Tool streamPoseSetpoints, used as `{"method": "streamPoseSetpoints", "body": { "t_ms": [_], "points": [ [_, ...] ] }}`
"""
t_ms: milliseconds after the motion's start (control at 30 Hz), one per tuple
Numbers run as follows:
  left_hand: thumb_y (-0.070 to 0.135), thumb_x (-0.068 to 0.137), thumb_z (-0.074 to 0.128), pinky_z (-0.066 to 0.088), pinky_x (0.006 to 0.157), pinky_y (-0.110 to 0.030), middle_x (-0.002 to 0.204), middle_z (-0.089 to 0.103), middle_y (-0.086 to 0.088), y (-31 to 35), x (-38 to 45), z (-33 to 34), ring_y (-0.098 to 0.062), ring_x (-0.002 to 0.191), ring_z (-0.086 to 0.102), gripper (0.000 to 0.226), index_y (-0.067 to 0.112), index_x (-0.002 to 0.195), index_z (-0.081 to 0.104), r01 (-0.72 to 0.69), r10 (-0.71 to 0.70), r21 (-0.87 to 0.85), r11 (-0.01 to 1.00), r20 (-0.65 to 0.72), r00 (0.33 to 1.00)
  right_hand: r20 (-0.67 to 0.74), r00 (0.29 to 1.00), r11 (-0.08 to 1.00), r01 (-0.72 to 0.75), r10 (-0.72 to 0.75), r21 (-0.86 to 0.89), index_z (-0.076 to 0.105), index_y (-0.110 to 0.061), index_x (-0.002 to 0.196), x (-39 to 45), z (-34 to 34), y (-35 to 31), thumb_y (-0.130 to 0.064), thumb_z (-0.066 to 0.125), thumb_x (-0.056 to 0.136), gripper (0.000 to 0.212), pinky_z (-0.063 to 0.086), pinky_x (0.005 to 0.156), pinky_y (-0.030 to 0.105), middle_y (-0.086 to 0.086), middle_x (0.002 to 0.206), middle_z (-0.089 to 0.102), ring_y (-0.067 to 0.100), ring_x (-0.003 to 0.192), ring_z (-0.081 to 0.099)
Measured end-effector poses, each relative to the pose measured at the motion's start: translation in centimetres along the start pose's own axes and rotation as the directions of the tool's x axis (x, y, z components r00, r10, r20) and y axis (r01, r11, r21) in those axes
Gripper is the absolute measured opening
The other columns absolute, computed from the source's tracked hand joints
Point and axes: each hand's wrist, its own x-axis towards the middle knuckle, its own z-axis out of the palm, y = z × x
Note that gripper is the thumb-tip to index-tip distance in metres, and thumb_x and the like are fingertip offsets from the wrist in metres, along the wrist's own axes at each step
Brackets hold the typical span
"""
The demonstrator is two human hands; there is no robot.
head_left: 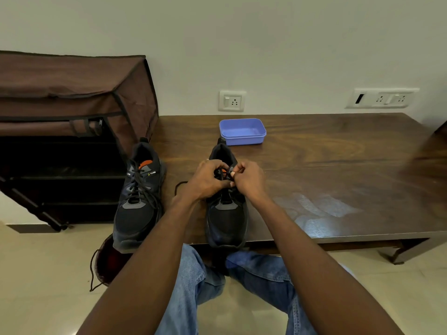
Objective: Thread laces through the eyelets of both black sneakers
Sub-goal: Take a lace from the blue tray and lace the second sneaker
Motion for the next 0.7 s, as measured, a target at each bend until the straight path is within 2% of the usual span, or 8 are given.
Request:
{"method": "streamPoseSetpoints", "body": {
  "t_ms": [200, 267, 333, 400, 467, 567, 633, 700],
  "points": [
    [0.020, 0.077, 0.085, 0.048, 0.075, -0.024, 0.098, 0.062, 0.008, 0.8, -1.0, 0.3, -0.008, 0.090, 0.060, 0.038, 0.026, 0.099, 0.054, 0.171, -0.185, -0.148, 0.974, -0.082, 0.979, -0.136, 0.990, 0.997, -0.053, 0.044, -0.060, 0.059, -0.011, 0.079, 0.8, -2.6, -0.2, -0.007, 0.048, 0.094, 0.019, 0.050, 0.067, 0.040, 0.006, 0.080, 0.062, 0.025, 0.080, 0.062],
    [0.021, 0.078, 0.084, 0.043, 0.068, -0.021, 0.099, 0.060, 0.008, 1.0, -1.2, 0.3, -0.005, 0.087, 0.058, 0.037, 0.025, 0.100, 0.055, 0.172, -0.186, -0.153, 0.973, -0.082, 0.979, -0.358, 0.927, 0.993, -0.116, 0.116, 0.023, 0.063, -0.005, 0.096, 1.5, -5.4, 0.4, -0.007, 0.046, 0.095, 0.017, 0.051, 0.073, 0.041, 0.013, 0.095, 0.066, 0.033, 0.092, 0.066],
    [0.022, 0.078, 0.084, 0.041, 0.065, -0.019, 0.099, 0.060, 0.007, 1.0, -1.3, 0.2, -0.005, 0.086, 0.058, 0.037, 0.023, 0.102, 0.056, 0.175, -0.188, -0.154, 0.973, -0.078, 0.979, -0.556, 0.795, 0.970, -0.198, 0.242, 0.140, 0.057, 0.000, 0.118, 1.8, -8.3, 1.2, -0.009, 0.046, 0.095, 0.026, 0.049, 0.086, 0.042, 0.018, 0.120, 0.063, 0.039, 0.110, 0.062],
    [0.024, 0.077, 0.085, 0.042, 0.065, -0.020, 0.100, 0.062, 0.006, 0.9, -1.3, 0.3, -0.008, 0.086, 0.059, 0.038, 0.024, 0.101, 0.056, 0.176, -0.190, -0.152, 0.973, -0.079, 0.979, -0.631, 0.717, 0.954, -0.251, 0.298, 0.165, 0.053, 0.001, 0.126, 1.8, -10.0, 2.1, -0.009, 0.047, 0.093, 0.034, 0.047, 0.093, 0.043, 0.018, 0.130, 0.057, 0.038, 0.116, 0.058],
    [0.026, 0.075, 0.086, 0.044, 0.068, -0.023, 0.103, 0.063, 0.003, 0.7, -1.1, 0.3, -0.012, 0.090, 0.061, 0.039, 0.025, 0.101, 0.057, 0.180, -0.194, -0.144, 0.973, -0.089, 0.977, -0.636, 0.732, 0.946, -0.323, 0.243, -0.010, 0.052, 0.004, 0.129, 1.5, -10.1, 2.6, -0.010, 0.052, 0.090, 0.041, 0.043, 0.100, 0.044, 0.020, 0.135, 0.052, 0.036, 0.122, 0.051],
    [0.030, 0.072, 0.087, 0.050, 0.078, -0.030, 0.108, 0.063, 0.002, 0.5, -1.0, 0.4, -0.015, 0.097, 0.061, 0.045, 0.025, 0.106, 0.058, 0.198, -0.211, -0.124, 0.972, -0.104, 0.972, -0.437, 0.899, 0.913, -0.207, 0.036, -0.352, 0.058, 0.002, 0.119, 1.3, -8.1, 2.4, -0.012, 0.061, 0.086, 0.036, 0.045, 0.100, 0.045, 0.021, 0.125, 0.059, 0.036, 0.117, 0.053],
    [0.030, 0.072, 0.088, 0.051, 0.078, -0.030, 0.109, 0.063, 0.001, 0.6, -1.0, 0.4, -0.014, 0.097, 0.061, 0.047, 0.024, 0.108, 0.058, 0.202, -0.215, -0.121, 0.972, -0.105, 0.971, -0.110, 0.994, 0.953, -0.036, 0.002, -0.301, 0.061, -0.006, 0.111, 1.0, -5.8, 1.5, -0.012, 0.062, 0.088, 0.024, 0.052, 0.090, 0.042, 0.011, 0.110, 0.065, 0.029, 0.106, 0.061],
    [0.028, 0.071, 0.088, 0.046, 0.072, -0.024, 0.108, 0.062, 0.002, 0.7, -1.1, 0.4, -0.012, 0.095, 0.060, 0.046, 0.025, 0.105, 0.056, 0.188, -0.201, -0.116, 0.975, -0.116, 0.973, 0.173, 0.985, 0.983, 0.029, 0.003, -0.182, 0.061, -0.015, 0.110, 0.2, -3.5, 0.3, -0.019, 0.066, 0.092, 0.020, 0.054, 0.086, 0.039, 0.003, 0.104, 0.066, 0.021, 0.098, 0.064]
  ]
}}
